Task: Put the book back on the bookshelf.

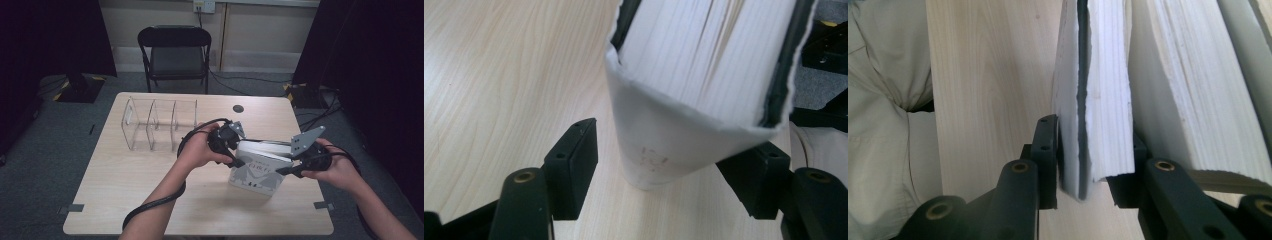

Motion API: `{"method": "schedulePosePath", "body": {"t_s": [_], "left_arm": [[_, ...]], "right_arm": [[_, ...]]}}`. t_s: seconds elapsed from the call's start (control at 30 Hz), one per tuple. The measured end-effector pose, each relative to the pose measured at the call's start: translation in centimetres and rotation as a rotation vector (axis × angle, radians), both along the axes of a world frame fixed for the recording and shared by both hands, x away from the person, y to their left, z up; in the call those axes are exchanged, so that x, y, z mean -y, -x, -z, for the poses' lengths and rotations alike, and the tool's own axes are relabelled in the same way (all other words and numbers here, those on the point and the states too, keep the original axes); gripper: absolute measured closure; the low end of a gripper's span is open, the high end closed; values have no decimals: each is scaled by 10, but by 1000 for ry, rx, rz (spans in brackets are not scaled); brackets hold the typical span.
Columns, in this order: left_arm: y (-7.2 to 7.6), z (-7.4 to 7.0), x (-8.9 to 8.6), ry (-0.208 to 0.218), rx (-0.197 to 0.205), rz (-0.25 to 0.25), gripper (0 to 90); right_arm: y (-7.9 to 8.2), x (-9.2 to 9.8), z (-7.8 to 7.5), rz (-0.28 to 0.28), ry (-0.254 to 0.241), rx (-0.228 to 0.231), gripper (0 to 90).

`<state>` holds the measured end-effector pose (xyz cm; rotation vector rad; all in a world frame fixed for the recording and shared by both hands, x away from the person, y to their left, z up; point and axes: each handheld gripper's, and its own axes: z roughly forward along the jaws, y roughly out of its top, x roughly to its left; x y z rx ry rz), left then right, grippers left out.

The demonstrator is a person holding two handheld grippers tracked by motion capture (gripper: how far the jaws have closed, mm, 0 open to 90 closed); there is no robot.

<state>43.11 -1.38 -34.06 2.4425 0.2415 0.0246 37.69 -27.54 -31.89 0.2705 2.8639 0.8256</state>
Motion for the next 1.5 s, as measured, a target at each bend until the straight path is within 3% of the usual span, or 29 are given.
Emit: {"method": "schedulePosePath", "body": {"t_s": [0.17,0.3,0.37,0.5,0.7,0.77,0.83,0.93,1.2,1.5], "left_arm": [[1,-4,5,14,29,38,357],[0,-7,8,2,32,46,358],[0,-6,9,2,12,49,374],[0,-8,11,14,35,76,385],[0,-16,17,22,69,105,351],[0,-17,20,27,57,106,340],[1,-17,24,18,41,117,346],[2,-16,29,-4,65,128,352],[5,-17,32,-31,79,129,380],[10,-21,30,-49,19,116,461]], "right_arm": [[0,0,0,1,-1,2,700],[0,0,0,1,-1,1,700],[0,0,0,2,1,2,700],[0,0,0,2,7,3,698],[-1,0,0,1,3,0,698],[-1,0,0,2,1,-1,698],[-1,0,0,2,1,-1,697],[-1,1,1,-1,-2,-1,695],[-1,5,4,12,-15,-7,693],[-2,8,7,28,-37,-8,675]]}}
